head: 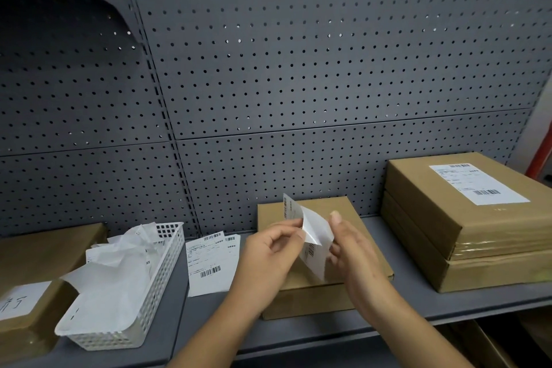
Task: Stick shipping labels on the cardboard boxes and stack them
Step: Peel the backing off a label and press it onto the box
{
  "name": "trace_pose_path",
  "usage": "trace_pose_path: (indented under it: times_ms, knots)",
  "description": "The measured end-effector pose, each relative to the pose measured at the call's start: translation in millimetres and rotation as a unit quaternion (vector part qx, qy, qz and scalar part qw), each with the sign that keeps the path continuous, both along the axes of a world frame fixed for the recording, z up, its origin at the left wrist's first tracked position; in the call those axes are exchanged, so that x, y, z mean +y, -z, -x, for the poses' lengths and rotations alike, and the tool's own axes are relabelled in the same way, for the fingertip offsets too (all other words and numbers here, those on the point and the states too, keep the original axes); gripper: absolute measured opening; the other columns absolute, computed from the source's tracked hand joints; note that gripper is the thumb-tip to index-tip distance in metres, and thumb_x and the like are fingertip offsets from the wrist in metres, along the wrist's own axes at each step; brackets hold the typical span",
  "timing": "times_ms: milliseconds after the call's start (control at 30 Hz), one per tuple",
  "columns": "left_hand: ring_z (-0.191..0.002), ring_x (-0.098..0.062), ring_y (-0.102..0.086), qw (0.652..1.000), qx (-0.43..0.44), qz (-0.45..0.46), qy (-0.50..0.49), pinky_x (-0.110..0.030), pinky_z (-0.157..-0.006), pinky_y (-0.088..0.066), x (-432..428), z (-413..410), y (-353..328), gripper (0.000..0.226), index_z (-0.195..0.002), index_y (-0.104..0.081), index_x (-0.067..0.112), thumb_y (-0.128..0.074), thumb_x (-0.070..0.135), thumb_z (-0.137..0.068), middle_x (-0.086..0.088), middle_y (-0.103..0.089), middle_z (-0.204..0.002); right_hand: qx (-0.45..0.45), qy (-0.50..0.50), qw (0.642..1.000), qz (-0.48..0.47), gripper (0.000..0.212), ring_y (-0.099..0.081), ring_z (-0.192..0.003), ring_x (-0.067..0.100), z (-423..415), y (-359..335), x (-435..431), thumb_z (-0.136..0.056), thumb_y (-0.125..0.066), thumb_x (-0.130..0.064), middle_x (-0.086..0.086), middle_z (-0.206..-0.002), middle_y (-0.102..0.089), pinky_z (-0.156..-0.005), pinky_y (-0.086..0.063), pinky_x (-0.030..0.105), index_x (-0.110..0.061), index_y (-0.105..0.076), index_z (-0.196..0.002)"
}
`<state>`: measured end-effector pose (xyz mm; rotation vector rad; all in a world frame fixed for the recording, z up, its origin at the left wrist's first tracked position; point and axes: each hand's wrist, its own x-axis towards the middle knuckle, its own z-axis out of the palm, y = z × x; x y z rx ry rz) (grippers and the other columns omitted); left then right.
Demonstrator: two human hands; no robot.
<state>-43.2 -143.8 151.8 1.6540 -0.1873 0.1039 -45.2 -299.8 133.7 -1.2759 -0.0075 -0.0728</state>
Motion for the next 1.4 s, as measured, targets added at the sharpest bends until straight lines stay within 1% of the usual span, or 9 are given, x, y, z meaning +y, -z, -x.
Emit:
trace_pose_path:
  times_ms: [133,200,400,500,700,867,967,1133,1400]
  knots:
    - [-0.104,0.001,-0.072,1.000,-0.008,0.000,-0.005,-0.015,-0.089,-0.054,0,-1,0,0.013,-0.091,-0.081,0.011,-0.070,0.010,-0.096,0.016,-0.076,-0.117,-0.011,0.028,0.999,0.024,0.038,-0.066,-0.080,0.015,1,3,-1,-0.084,-0.081,-0.037,0.000,-0.085,-0.073,-0.074,-0.051,0.028,-0.007,-0.070,-0.104]
    - [-0.104,0.002,-0.072,1.000,-0.003,0.003,-0.003,-0.015,-0.088,-0.055,1,0,0,0.014,-0.089,-0.080,0.008,-0.068,0.007,-0.096,0.019,-0.076,-0.116,0.012,-0.008,1.000,-0.005,0.034,-0.064,-0.084,0.024,-1,4,-4,-0.084,-0.084,-0.032,0.009,-0.091,-0.072,-0.080,-0.050,0.037,-0.006,-0.068,-0.100]
    - [-0.106,-0.016,-0.074,0.995,0.037,0.089,0.006,-0.031,-0.086,-0.062,9,-2,2,0.026,-0.083,-0.064,0.007,-0.049,0.003,-0.104,0.002,-0.077,-0.117,0.067,-0.027,0.994,-0.087,0.020,-0.070,-0.083,0.024,-7,5,-15,-0.095,-0.068,-0.021,0.017,-0.104,-0.074,-0.063,-0.054,0.032,-0.010,-0.054,-0.104]
    - [-0.098,-0.020,-0.073,0.981,0.079,0.173,0.032,-0.032,-0.079,-0.061,16,-5,5,0.025,-0.084,-0.053,0.007,-0.041,0.004,-0.106,-0.003,-0.078,-0.102,0.097,0.001,0.989,-0.116,0.026,-0.070,-0.099,0.032,-13,7,-21,-0.095,-0.067,-0.025,0.017,-0.116,-0.074,-0.071,-0.057,0.040,-0.011,-0.058,-0.114]
    - [-0.094,-0.021,-0.073,0.935,0.134,0.320,0.071,-0.036,-0.077,-0.061,31,-10,15,0.014,-0.085,-0.053,0.013,-0.057,0.025,-0.090,-0.009,-0.074,-0.097,0.108,0.025,0.980,-0.164,0.013,-0.075,-0.091,0.022,-17,5,-33,-0.097,-0.065,-0.018,0.013,-0.110,-0.077,-0.067,-0.062,0.032,-0.011,-0.058,-0.105]
    - [-0.115,-0.029,-0.071,0.932,0.170,0.314,0.068,-0.048,-0.095,-0.055,19,-3,21,0.057,-0.123,-0.062,0.008,-0.033,0.054,-0.106,-0.017,-0.073,-0.125,0.062,0.053,0.995,-0.064,0.013,-0.075,-0.083,0.017,-11,0,-23,-0.097,-0.066,-0.024,0.003,-0.097,-0.080,-0.068,-0.058,0.035,-0.013,-0.064,-0.105]
    - [-0.122,-0.026,-0.069,0.944,0.153,0.284,0.072,-0.051,-0.101,-0.054,10,5,19,0.052,-0.136,-0.060,0.017,-0.049,0.054,-0.102,-0.009,-0.072,-0.131,0.016,0.067,0.997,-0.020,0.020,-0.073,-0.084,0.019,-7,-4,-15,-0.098,-0.066,-0.025,0.005,-0.095,-0.079,-0.070,-0.055,0.037,-0.010,-0.063,-0.111]
    - [-0.116,-0.022,-0.072,0.969,0.124,0.210,0.023,-0.045,-0.095,-0.060,5,6,25,0.028,-0.128,-0.065,0.015,-0.065,0.016,-0.100,-0.006,-0.075,-0.125,-0.031,0.079,0.996,0.029,0.027,-0.073,-0.083,0.020,-4,-6,-11,-0.098,-0.065,-0.025,0.012,-0.092,-0.078,-0.076,-0.052,0.042,-0.002,-0.058,-0.111]
    - [-0.106,-0.021,-0.076,0.968,0.142,0.197,-0.054,-0.034,-0.082,-0.064,42,-4,28,0.024,-0.116,-0.070,0.007,-0.072,0.015,-0.094,-0.008,-0.079,-0.113,0.038,0.094,0.994,-0.037,0.023,-0.078,-0.094,0.027,-11,-6,-39,-0.100,-0.064,-0.021,0.015,-0.106,-0.080,-0.087,-0.057,0.041,-0.005,-0.073,-0.112]
